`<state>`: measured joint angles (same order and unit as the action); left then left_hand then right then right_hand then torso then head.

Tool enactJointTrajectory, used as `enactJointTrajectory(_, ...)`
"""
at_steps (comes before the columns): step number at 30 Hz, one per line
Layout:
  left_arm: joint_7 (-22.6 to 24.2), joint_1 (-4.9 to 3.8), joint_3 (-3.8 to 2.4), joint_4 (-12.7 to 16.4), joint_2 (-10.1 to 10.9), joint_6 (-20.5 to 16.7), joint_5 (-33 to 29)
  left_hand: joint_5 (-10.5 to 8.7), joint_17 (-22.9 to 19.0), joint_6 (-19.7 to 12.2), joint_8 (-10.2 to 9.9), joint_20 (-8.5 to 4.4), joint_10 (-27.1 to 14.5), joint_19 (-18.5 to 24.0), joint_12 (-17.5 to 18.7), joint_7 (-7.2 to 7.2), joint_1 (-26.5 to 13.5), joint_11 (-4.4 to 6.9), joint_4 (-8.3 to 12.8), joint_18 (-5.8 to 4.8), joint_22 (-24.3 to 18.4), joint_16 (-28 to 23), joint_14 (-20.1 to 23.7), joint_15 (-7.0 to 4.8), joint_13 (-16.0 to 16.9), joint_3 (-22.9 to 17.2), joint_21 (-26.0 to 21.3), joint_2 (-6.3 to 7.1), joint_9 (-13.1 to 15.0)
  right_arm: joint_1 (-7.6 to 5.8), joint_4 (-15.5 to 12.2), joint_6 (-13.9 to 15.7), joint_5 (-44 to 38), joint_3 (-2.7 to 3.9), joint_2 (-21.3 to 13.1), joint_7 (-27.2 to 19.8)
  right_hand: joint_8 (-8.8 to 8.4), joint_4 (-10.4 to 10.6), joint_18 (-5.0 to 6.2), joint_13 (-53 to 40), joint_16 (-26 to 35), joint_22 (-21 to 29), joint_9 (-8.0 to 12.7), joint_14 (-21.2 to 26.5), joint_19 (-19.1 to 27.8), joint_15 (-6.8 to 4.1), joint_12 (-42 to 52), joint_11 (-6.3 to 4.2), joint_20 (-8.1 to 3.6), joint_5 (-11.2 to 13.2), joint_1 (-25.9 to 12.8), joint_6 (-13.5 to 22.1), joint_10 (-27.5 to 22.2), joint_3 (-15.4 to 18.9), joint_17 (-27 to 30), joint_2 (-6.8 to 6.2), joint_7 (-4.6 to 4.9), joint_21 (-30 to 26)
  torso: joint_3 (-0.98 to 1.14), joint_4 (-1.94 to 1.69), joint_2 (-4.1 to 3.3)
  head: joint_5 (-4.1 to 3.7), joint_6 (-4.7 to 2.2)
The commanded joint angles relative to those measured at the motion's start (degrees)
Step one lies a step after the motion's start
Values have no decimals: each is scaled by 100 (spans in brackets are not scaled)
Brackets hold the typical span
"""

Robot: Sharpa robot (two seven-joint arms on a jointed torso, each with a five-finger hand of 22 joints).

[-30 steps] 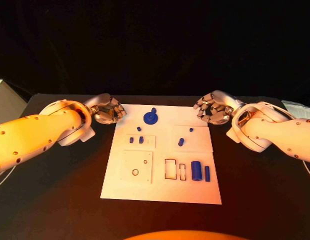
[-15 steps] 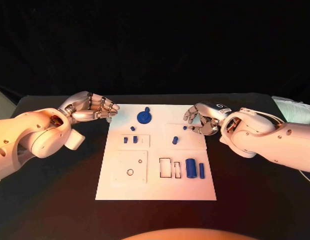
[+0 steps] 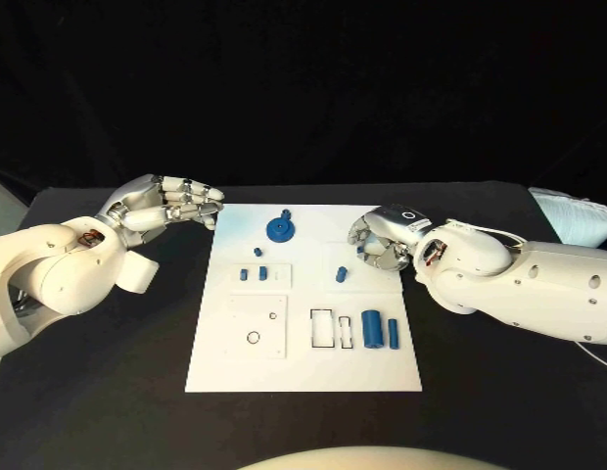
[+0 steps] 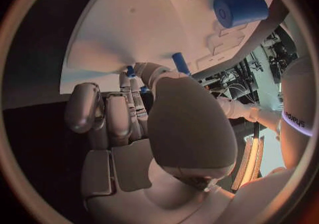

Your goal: Assemble the parts on the task board

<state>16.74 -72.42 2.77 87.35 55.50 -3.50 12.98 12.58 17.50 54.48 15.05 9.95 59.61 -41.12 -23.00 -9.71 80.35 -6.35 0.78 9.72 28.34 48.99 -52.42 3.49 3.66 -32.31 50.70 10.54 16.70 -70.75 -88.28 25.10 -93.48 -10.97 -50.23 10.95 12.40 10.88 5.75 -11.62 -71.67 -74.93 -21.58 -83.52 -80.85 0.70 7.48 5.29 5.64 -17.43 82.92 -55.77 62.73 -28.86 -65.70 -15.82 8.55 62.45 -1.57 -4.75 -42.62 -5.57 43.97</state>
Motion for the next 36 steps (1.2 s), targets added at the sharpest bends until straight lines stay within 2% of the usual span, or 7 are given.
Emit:
enactJointTrajectory(1, 196, 1, -5, 30, 5, 127, -247, -2, -5, 6, -33, -1, 29, -39, 35, -18, -4, -31, -1, 68, -8, -35, -36, 13, -1, 35, -25, -43, 6, 14, 17, -105, -323, -5, 29, 254, 28, 14, -50, 31, -9, -94, -8, -76, -33, -7, -20, -2, -10, 23, -44, -71, 84, -24, 13, 3, 0, -16, 6, 8, -9, -2, 7)
enactJointTrajectory(9, 172, 2, -4, 46, 21, 119, -212, -5, -2, 3, -40, 1, 27, -49, 65, -24, -7, -37, -3, 68, -13, -42, -42, 17, 1, 41, -33, -46, 6, 24, 31, -255, -494, -7, 71, 438, 76, -27, -61, 129, -35, -132, -32, -89, -65, -37, -43, -35, -30, -13, -10, -219, 252, -81, -18, 64, -31, 43, 11, 4, -5, -6, 32)
enactJointTrajectory(10, 167, 2, -4, 46, 22, 117, -208, -7, -1, 1, -43, 1, 26, -54, 79, -28, -10, -40, -6, 68, -16, -45, -45, 19, 1, 45, -38, -46, 6, 25, 29, -289, -523, -7, 74, 463, 101, -66, -71, 157, -62, -166, -43, -101, -90, -67, -40, -52, -45, 177, 35, -283, 340, -143, -48, 108, -52, 100, 12, 4, -5, -6, 34)
enactJointTrajectory(11, 163, 2, -4, 46, 23, 116, -206, -7, -1, 1, -43, 1, 26, -54, 79, -28, -10, -40, -6, 68, -16, -45, -45, 19, 1, 45, -38, -46, 6, 26, 28, -310, -539, -7, 75, 477, 96, -94, -75, 205, -75, -185, -39, -106, -104, -77, -69, -76, -67, 597, 71, -308, 394, -273, -61, 125, -67, 124, 12, 6, -5, -7, 36)
enactJointTrajectory(12, 157, 2, -4, 47, 25, 113, -201, -7, -1, 1, -43, 1, 26, -54, 79, -28, -10, -40, -6, 68, -16, -45, -45, 19, 1, 45, -38, -46, 6, 28, 24, -345, -568, -8, 77, 503, 96, -99, -78, 224, -77, -191, -37, -107, -107, -81, -79, -79, -69, 681, 70, -326, 418, -335, -62, 118, -67, 128, 13, 7, -3, -9, 41)
enactJointTrajectory(24, 110, 4, -3, 53, 43, 93, -133, -9, 1, -2, -48, 2, 26, -64, 101, -32, -12, -44, -9, 69, -22, -49, -51, 22, 3, 49, -45, -51, 6, 47, -7, -610, -936, -15, 74, 855, 138, -141, -81, 269, -69, -211, -51, -98, -114, -110, -97, -110, -88, 660, -33, -453, 550, -471, -50, 9, -98, 133, 16, 8, -4, -34, 57)
enactJointTrajectory(36, 73, 9, -2, 53, 53, 86, -80, -9, 2, -1, -50, 2, 27, -71, 115, -33, -8, -46, -9, 70, -25, -52, -54, 22, 4, 49, -49, -58, 6, 59, -42, -679, -992, -18, 69, 914, 148, -170, -95, 276, -97, -253, -55, -105, -138, -117, -98, -122, -90, 642, -31, -482, 588, -529, -86, 17, -107, 206, 12, 5, -2, -40, 76)
